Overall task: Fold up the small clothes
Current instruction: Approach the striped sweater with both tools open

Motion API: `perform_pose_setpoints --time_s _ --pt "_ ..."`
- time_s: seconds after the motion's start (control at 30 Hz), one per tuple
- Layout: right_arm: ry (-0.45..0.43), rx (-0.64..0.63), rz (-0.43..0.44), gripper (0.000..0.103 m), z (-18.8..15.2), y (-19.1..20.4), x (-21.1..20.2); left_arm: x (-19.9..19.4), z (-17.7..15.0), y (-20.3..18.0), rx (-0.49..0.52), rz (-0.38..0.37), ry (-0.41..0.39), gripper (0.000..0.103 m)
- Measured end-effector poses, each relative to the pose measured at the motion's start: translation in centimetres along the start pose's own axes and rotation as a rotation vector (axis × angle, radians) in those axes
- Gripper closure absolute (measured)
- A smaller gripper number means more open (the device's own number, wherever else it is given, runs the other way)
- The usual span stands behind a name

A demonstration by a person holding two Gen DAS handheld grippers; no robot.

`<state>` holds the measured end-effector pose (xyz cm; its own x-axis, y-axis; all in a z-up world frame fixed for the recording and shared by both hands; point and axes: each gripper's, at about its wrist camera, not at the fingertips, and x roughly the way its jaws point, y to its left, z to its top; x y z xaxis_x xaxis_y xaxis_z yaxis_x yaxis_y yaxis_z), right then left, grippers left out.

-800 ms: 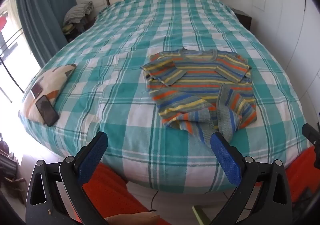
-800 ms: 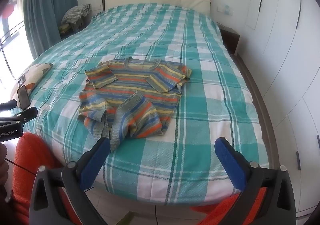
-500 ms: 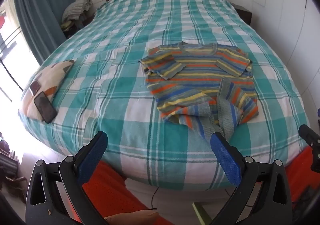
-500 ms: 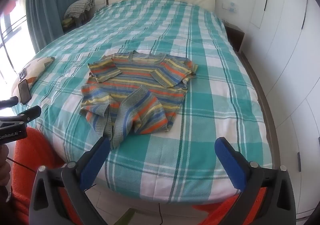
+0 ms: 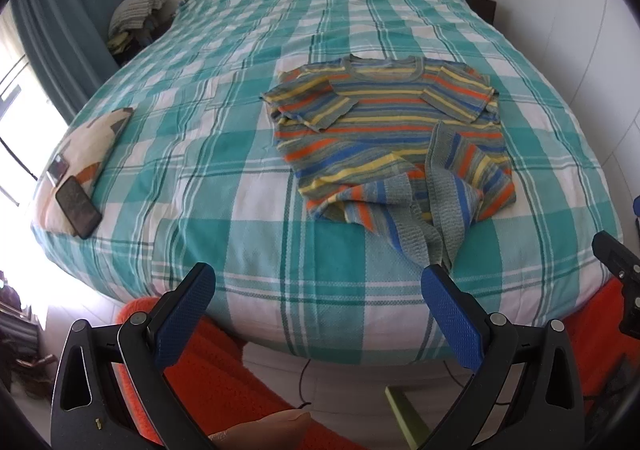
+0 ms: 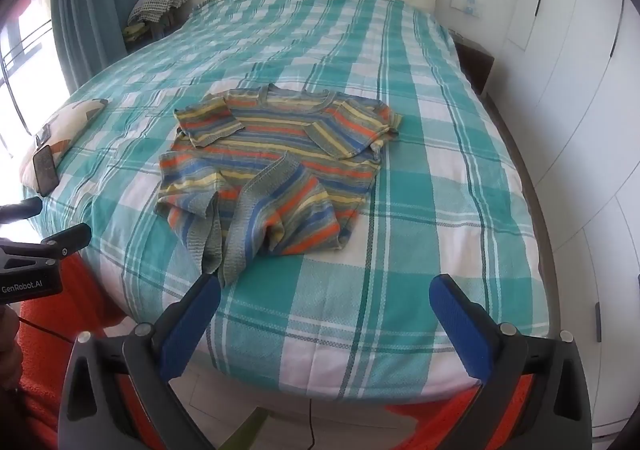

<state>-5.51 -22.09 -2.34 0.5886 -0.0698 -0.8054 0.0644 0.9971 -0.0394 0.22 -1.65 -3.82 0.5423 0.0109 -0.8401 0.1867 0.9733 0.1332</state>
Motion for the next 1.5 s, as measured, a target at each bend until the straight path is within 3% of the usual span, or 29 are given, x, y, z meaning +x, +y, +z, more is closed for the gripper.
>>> perform_pose_setpoints --time_s 0.73,1.07,1.5 --pt "0.012 0.006 -0.003 0.000 -0.4 -0.1 0.8 1.1 -0.3 0.5 -0.032 0.006 0.055 0.000" --pt "0.010 -0.011 -0.166 0.000 -0.4 -0.6 0.6 1.5 -0.6 0.3 -0.023 0.011 0.062 0.000" --pt "0.032 -0.007 -0.179 0.000 -0.4 -0.9 0.8 2.3 -0.9 0.5 -0.034 0.026 0.077 0.000"
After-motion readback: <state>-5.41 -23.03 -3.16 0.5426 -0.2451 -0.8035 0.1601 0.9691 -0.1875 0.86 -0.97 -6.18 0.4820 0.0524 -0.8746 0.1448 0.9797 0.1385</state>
